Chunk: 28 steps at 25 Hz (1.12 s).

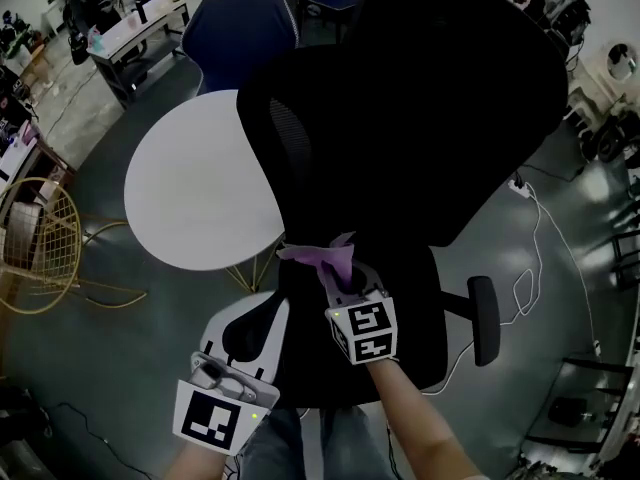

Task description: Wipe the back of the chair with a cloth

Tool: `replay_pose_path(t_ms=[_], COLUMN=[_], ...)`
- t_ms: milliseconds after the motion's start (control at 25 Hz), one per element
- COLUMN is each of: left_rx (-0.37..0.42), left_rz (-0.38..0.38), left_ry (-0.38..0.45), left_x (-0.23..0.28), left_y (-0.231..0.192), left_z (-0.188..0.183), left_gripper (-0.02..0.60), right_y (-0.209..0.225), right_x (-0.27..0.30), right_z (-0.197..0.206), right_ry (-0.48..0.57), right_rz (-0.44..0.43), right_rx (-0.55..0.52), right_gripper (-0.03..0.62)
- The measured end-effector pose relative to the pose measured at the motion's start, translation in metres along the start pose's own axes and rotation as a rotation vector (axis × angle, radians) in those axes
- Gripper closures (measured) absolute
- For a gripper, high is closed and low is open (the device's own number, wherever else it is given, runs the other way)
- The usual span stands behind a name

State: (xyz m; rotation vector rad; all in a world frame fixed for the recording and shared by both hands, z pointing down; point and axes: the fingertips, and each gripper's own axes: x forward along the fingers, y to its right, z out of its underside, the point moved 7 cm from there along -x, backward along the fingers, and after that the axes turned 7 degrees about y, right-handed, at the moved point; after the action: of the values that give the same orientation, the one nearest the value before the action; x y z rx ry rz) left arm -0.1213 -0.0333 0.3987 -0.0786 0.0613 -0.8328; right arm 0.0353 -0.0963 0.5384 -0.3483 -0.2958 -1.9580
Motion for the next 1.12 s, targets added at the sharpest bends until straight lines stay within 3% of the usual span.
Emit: replay_pose_path(t_ms=[760,1120], left_rx=[0.064,0.075], left_rz=[0.215,0.287], left_ry=[0.157,0.173], left_x=[0.027,0.023], left_y=[0.049,0.065], left_z=[-0.087,-0.113], left_gripper=[0.571,0.571], right_y=[0.006,-0.004], right_x=[-0.171,-0.228], right_z=[-0.133,-0.158], right_ry=[0.257,0.35], right_rz=[0.137,0.185], right_rx=[0.036,0.048], right_gripper=[0.545,0.545])
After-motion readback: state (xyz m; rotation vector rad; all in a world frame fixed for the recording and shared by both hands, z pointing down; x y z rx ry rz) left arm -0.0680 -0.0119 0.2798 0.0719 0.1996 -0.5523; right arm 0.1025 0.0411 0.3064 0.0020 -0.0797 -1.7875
